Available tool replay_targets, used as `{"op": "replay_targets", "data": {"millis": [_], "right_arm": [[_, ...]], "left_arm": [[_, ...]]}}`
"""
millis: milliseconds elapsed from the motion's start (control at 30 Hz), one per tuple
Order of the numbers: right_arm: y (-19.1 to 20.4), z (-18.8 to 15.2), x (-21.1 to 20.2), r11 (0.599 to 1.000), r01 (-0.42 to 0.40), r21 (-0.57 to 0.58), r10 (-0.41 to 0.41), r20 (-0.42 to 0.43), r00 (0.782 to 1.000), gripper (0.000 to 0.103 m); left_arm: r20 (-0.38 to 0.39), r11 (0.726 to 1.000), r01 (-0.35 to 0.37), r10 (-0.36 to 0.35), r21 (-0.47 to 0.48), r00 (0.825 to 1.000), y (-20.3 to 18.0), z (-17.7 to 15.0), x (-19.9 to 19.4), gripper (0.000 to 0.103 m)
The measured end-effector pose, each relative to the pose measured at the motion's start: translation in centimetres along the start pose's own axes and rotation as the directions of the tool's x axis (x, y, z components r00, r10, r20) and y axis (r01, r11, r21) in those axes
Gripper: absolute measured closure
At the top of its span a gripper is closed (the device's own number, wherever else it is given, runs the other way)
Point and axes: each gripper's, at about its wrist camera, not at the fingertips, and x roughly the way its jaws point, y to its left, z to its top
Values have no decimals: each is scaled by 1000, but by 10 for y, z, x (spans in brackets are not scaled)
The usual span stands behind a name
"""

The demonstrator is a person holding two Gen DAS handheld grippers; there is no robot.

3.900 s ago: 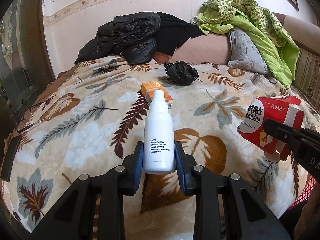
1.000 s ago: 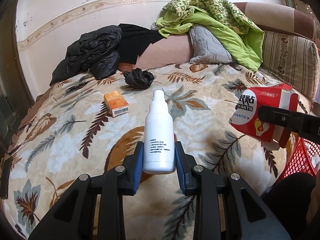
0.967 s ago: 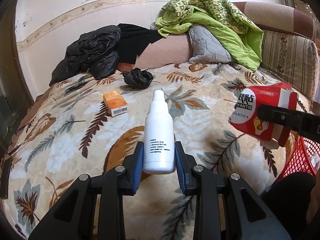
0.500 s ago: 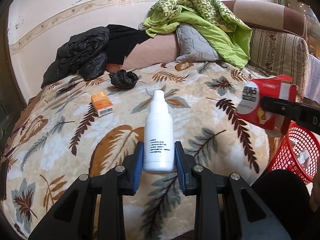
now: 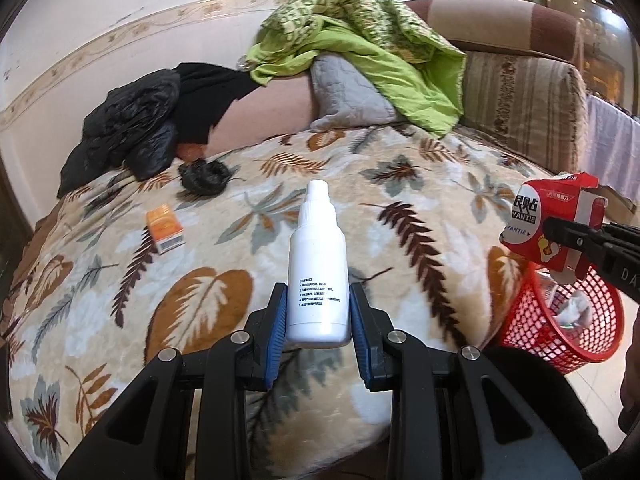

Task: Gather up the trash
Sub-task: 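Carry the bottle and red box to the red basket and open both grippers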

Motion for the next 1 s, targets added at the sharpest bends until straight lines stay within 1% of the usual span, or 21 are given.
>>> {"op": "replay_targets", "data": {"millis": [167, 300, 433, 600, 733, 833, 1000], "right_arm": [[-15, -8, -6, 999, 38, 8, -38, -12, 999, 96], [-28, -14, -12, 997, 74, 6, -74, -17, 997, 96], [-46, -24, -17, 994, 110, 21, -109, -35, 993, 96], [-73, -36, -21, 987, 145, 72, -141, -65, 988, 96], [-91, -41, -25, 979, 160, 123, -152, -79, 985, 96], [-104, -42, -30, 974, 177, 144, -168, -77, 983, 96], [-126, -46, -40, 962, 203, 181, -192, -73, 979, 96]], "left_arm": [[0, 998, 39, -39, 46, 999, -23, 5, -2, 74], [-17, 993, 82, -81, 83, 997, -42, 7, 1, 74], [-37, 985, 130, -126, 110, 991, -62, 11, 3, 74], [-50, 971, 179, -173, 161, 984, -92, 13, 3, 74], [-63, 953, 225, -217, 205, 974, -120, 18, 5, 74], [-82, 936, 265, -253, 229, 964, -139, 21, 8, 74], [-133, 913, 322, -297, 251, 945, -165, 23, 16, 74]]}}
